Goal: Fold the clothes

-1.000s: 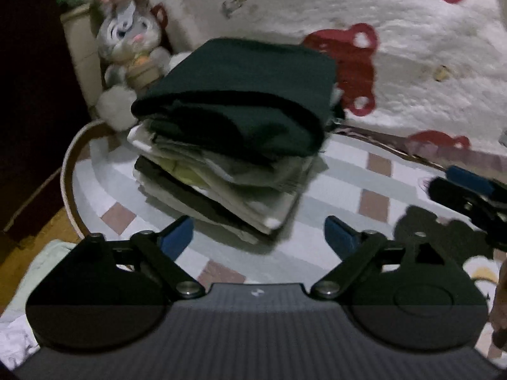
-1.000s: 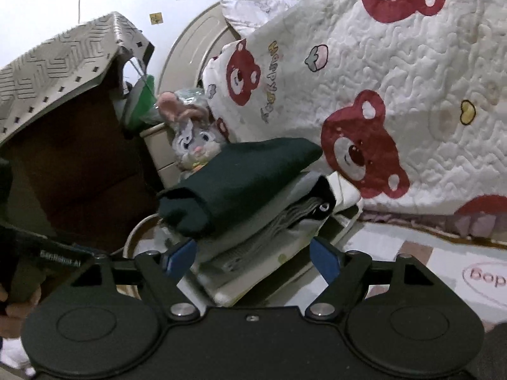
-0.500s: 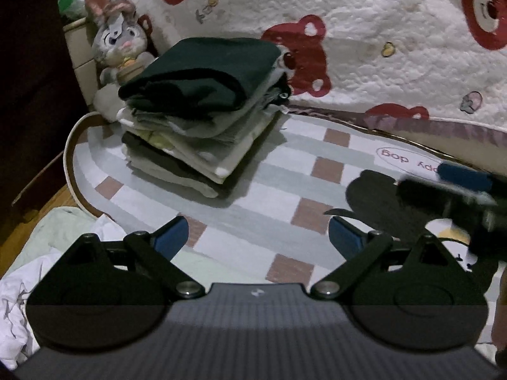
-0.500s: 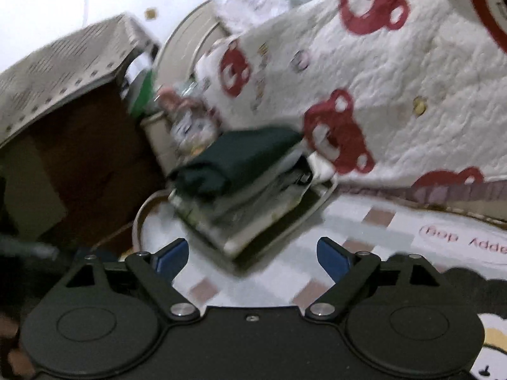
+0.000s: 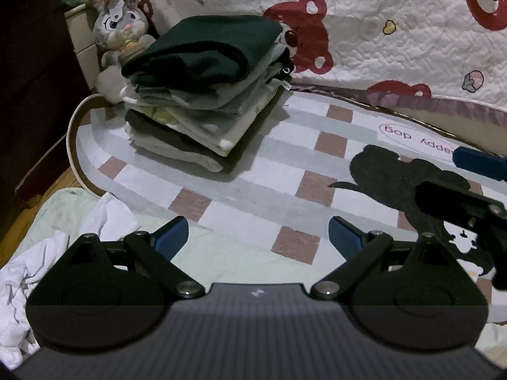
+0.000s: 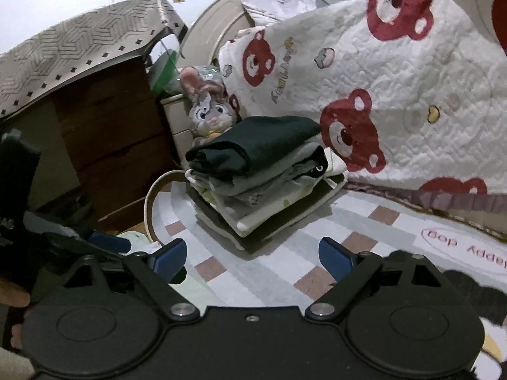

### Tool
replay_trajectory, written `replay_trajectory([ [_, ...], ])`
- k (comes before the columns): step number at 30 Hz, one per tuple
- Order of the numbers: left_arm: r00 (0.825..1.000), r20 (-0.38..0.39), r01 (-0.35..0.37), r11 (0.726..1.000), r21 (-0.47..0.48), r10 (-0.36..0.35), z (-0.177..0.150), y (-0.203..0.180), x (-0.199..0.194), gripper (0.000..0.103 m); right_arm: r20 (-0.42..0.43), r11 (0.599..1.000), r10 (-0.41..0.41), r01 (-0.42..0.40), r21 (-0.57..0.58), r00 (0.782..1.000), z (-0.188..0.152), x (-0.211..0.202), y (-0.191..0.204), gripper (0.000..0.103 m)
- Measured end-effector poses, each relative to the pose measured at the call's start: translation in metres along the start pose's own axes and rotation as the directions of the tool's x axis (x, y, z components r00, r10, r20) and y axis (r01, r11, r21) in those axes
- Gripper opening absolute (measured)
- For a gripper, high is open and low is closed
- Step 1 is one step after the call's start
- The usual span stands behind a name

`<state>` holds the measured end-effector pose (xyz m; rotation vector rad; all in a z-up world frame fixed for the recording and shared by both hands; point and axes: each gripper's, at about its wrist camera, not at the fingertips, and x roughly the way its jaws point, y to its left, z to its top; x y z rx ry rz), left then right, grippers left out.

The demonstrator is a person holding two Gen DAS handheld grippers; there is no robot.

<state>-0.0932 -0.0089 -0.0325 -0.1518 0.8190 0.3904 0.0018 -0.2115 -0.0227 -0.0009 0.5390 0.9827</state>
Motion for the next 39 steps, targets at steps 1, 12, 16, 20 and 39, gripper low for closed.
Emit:
replay_trajectory([
  [1,1.000,-0.003,0.002,1.000,0.003,-0.002,0.000,-0.001,0.000,0.096,-0.006,1.000,-0.007,0.007,0.013,1.000,-0.001,0.002,0.000,0.093],
  [12,1.000,-0.006,-0.013,0.999,0.030,0.014,-0.001,-0.006,-0.001,0.096,-0.026,0.999,-0.030,0.031,0.042,0.999,-0.003,0.002,0.000,0.093],
  [16,1.000,-0.007,-0.018,0.999,0.033,0.018,-0.001,-0.006,-0.001,0.096,-0.025,0.999,-0.035,0.036,0.039,0.999,-0.002,0.000,0.001,0.093],
  [20,1.000,-0.021,-0.002,0.999,0.042,0.003,-0.004,-0.009,-0.001,0.096,-0.017,0.998,-0.051,0.052,0.035,0.999,-0.002,-0.002,0.002,0.093],
  [39,1.000,-0.029,0.002,0.999,0.050,-0.001,-0.009,-0.014,-0.001,0.097,-0.033,0.998,-0.057,0.058,0.038,0.998,-0.005,-0.002,0.003,0.093],
])
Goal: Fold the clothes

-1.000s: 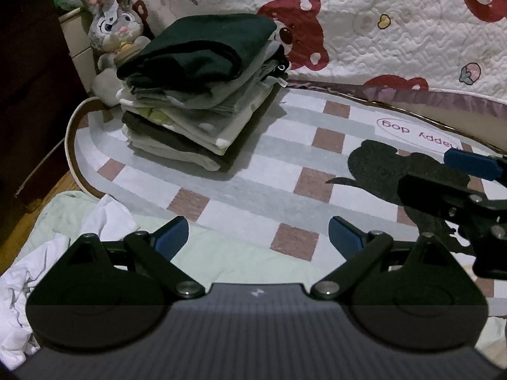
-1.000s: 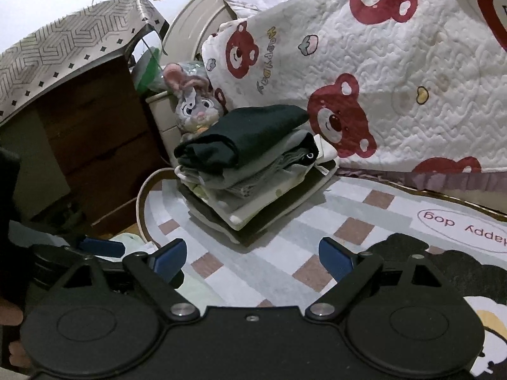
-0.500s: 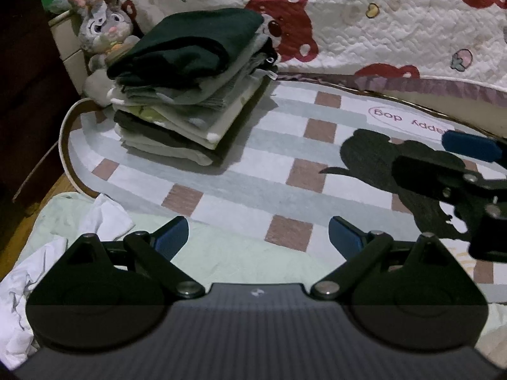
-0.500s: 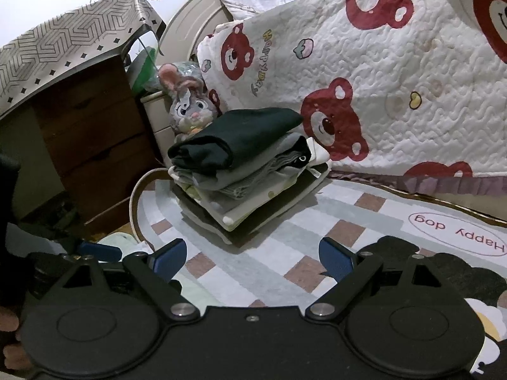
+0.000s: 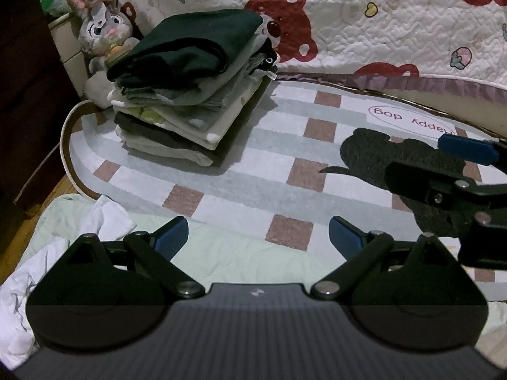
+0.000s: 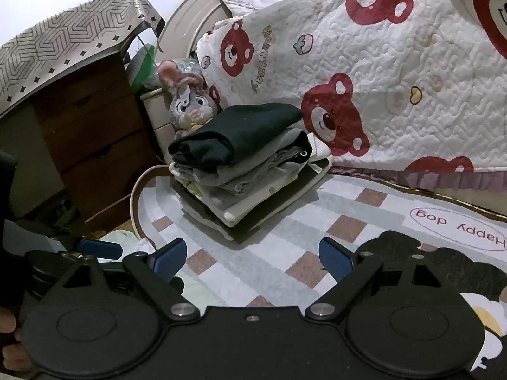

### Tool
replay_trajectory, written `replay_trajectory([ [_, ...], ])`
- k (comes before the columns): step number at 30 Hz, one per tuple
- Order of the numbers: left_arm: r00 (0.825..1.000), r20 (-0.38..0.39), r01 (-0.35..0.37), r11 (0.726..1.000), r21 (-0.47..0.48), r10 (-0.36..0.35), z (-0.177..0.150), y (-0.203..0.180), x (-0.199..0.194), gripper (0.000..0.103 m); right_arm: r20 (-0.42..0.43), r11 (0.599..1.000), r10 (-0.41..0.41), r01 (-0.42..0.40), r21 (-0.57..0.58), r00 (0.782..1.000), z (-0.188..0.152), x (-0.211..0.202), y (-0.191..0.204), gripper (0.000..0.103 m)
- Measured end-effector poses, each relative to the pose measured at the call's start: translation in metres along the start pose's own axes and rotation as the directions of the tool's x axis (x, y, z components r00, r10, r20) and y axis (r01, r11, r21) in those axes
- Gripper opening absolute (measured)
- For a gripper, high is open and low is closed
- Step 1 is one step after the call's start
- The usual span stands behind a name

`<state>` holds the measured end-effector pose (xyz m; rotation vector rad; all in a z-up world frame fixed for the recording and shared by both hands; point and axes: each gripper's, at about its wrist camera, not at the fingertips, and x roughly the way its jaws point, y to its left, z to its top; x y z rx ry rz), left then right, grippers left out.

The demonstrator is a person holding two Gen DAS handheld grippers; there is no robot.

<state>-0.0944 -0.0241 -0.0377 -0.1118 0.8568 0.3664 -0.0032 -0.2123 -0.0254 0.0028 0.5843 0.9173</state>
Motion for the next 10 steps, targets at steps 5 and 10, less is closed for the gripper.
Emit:
replay_trajectory([
  [5,1.000,-0.006,0.000,1.000,-0.002,0.000,-0.0007,0.0002,0.0000,0.097,-0.003,1.000,-0.002,0.002,0.001,1.000,-0.0001,-0.0004,0.0001,0.093],
  [10,1.000,-0.012,-0.001,1.000,-0.003,0.001,-0.0012,0.0004,-0.0002,0.097,-0.005,1.000,-0.003,0.003,0.001,1.000,0.0000,-0.0001,0.0011,0.093],
])
